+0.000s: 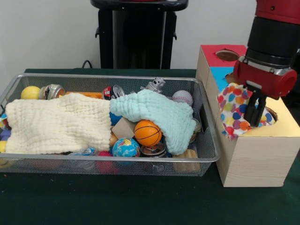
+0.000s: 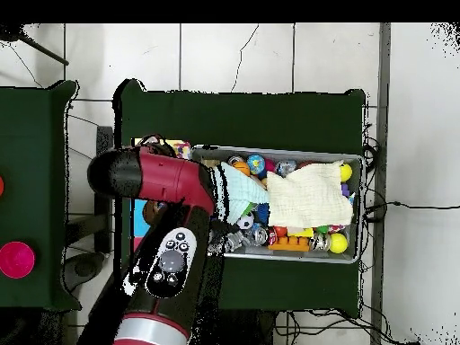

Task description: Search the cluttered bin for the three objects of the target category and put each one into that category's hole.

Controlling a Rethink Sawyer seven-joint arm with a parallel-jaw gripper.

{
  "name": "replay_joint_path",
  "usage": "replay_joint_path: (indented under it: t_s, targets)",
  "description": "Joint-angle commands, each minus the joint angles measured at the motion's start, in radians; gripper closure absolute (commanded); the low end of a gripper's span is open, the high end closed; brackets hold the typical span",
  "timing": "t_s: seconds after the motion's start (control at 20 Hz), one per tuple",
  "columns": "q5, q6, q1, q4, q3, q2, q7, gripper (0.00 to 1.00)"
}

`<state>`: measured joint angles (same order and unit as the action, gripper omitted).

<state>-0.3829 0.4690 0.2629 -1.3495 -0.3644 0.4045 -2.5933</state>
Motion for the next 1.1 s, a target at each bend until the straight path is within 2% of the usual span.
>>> replay_joint_path:
  t_s: [0.05, 0.2, 0.35, 0.45, 0.6, 0.85, 1.1]
  targets:
    - [0.086, -0.089, -0.051, -0.143, 0.184, -0.032, 0.035, 1.00]
    - [0.103, -0.092, -0.074, -0.145, 0.225, -0.045, 0.046, 1.00]
    - [0.126, -0.038, -0.057, -0.091, 0.214, -0.087, 0.047, 1.00]
    - [0.125, -0.008, -0.013, -0.046, 0.174, -0.119, -0.002, 1.00]
    - [0.085, 0.023, 0.015, -0.024, 0.178, -0.133, -0.070, 1.00]
    - [0.036, 0.089, 0.039, -0.036, 0.193, -0.106, -0.130, 1.00]
    - [0.055, 0.073, 0.040, -0.063, 0.190, -0.105, -0.093, 1.00]
